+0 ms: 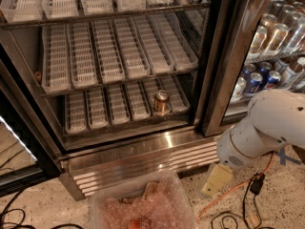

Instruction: Pick orange can from bottom shelf of fridge

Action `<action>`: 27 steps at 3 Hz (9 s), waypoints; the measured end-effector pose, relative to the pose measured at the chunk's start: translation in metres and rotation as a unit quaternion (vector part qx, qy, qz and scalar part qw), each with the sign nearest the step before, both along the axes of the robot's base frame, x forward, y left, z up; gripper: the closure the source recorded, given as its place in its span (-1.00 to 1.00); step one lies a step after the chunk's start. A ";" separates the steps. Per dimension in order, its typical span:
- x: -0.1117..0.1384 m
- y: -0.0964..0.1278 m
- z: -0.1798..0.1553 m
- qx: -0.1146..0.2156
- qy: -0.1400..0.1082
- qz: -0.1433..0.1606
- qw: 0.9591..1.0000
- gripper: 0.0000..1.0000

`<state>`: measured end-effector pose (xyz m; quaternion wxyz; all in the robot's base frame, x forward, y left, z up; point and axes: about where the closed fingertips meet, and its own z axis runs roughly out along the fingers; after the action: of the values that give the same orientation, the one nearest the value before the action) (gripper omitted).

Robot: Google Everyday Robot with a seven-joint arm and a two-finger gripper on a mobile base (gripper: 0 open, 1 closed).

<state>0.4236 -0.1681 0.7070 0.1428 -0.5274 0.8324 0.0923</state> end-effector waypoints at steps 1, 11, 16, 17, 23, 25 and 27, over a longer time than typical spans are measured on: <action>-0.008 0.000 0.010 0.003 -0.012 -0.001 1.000 -1.00; 0.186 0.093 -0.134 0.189 -0.254 -0.188 0.930 -1.00; 0.282 0.113 -0.137 0.258 -0.351 -0.245 0.866 -1.00; 0.303 0.122 -0.139 0.273 -0.374 -0.248 0.851 -1.00; 0.373 0.145 -0.123 0.358 -0.417 -0.276 0.789 -0.62; 0.373 0.150 -0.121 0.352 -0.421 -0.268 0.792 0.46; 0.352 0.143 -0.073 0.348 -0.449 -0.225 0.792 1.00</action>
Offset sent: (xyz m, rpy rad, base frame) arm 0.0310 -0.0114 -0.0168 0.1667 -0.2143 -0.2086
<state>0.7759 -0.0248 0.6342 0.6909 -0.2218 0.6817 0.0937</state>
